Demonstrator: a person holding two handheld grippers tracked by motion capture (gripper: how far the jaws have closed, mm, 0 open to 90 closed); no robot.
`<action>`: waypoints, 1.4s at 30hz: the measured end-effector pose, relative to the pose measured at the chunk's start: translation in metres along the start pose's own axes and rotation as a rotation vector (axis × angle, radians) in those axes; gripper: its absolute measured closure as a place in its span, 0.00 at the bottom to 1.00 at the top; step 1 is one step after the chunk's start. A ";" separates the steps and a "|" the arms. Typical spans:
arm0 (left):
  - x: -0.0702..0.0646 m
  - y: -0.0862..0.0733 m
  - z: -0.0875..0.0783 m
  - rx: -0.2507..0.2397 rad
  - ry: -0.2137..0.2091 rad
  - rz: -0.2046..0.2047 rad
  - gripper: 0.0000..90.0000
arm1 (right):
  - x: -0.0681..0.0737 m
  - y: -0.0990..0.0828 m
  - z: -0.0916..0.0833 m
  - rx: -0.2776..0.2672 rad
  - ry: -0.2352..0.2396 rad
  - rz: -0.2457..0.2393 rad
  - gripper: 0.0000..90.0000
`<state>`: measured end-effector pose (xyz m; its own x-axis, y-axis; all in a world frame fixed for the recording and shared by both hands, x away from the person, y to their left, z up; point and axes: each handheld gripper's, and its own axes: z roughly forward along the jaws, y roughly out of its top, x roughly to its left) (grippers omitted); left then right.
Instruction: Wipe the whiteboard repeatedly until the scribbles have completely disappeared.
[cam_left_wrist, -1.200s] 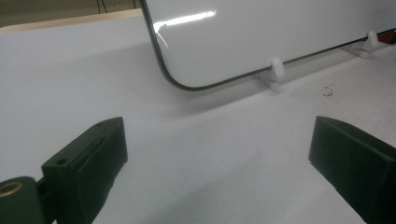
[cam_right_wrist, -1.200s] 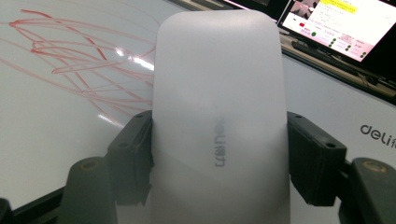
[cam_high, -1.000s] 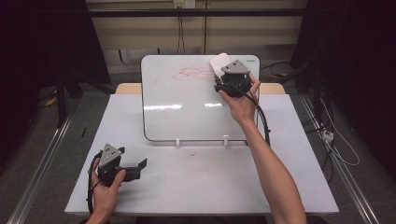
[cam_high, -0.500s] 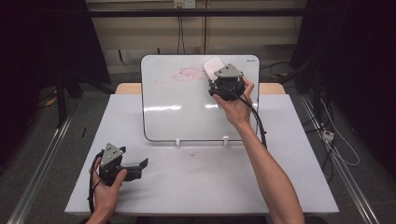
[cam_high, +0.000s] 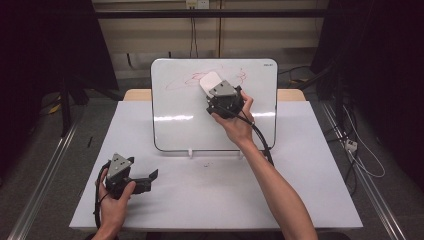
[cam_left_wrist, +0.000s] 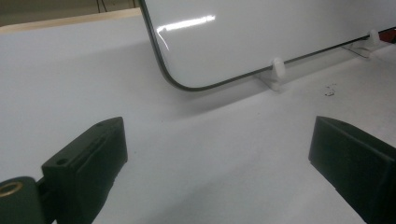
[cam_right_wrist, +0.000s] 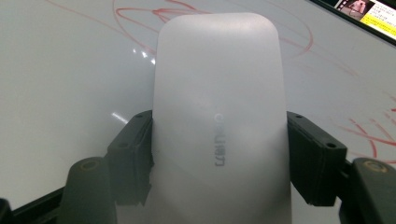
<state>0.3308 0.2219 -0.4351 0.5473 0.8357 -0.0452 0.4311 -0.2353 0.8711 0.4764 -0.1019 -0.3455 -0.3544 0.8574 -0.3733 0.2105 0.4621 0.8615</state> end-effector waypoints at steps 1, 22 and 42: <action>0.000 0.000 0.000 0.000 -0.001 -0.003 0.05 | -0.002 0.000 -0.001 0.004 0.010 0.001 0.35; 0.003 -0.002 -0.005 -0.002 0.018 -0.008 0.05 | -0.052 0.002 -0.007 0.052 -0.038 0.103 0.35; 0.002 -0.002 -0.002 0.006 0.018 -0.004 0.05 | -0.115 -0.031 -0.032 0.080 -0.156 0.229 0.35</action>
<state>0.3290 0.2250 -0.4360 0.5326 0.8455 -0.0392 0.4375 -0.2354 0.8679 0.4811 -0.2215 -0.3180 -0.1458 0.9632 -0.2259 0.3423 0.2633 0.9019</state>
